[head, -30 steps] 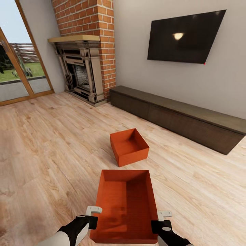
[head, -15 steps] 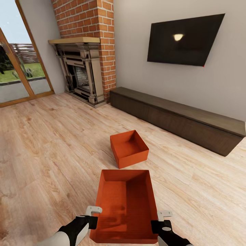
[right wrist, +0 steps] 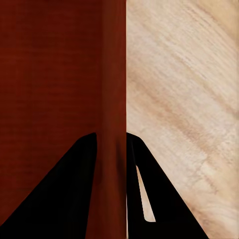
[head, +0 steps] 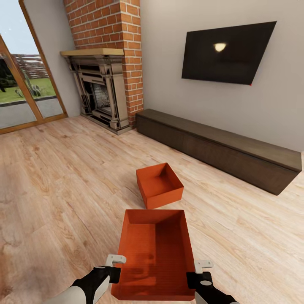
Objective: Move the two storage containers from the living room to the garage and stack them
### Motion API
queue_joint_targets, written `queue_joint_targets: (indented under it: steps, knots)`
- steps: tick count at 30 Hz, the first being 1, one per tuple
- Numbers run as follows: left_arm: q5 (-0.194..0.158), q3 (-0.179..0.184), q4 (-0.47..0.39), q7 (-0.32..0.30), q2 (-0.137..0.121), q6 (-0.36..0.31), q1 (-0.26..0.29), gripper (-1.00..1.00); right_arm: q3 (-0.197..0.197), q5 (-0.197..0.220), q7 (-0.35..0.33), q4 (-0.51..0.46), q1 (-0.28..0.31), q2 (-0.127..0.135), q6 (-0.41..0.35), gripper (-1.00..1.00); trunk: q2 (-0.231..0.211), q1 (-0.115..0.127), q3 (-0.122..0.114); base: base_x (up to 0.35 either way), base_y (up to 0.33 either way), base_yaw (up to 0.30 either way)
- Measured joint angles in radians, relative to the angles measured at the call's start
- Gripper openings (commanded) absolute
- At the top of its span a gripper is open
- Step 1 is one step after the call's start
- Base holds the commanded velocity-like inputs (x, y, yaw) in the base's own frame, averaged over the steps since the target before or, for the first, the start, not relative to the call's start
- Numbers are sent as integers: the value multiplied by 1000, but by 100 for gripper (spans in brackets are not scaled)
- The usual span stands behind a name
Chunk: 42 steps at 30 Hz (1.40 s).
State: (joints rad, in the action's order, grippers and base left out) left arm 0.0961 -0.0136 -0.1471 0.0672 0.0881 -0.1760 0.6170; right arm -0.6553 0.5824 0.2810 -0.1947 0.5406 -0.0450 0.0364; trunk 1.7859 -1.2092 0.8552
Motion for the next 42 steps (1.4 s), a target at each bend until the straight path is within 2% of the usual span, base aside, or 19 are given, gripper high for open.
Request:
queue_joint_targets:
  steps: [42]
  knots:
    - [0,-1,0,0,-1,0,0,-100,1,-1,0,0,0,0,0,-100,-294,161,-132,0,0,0]
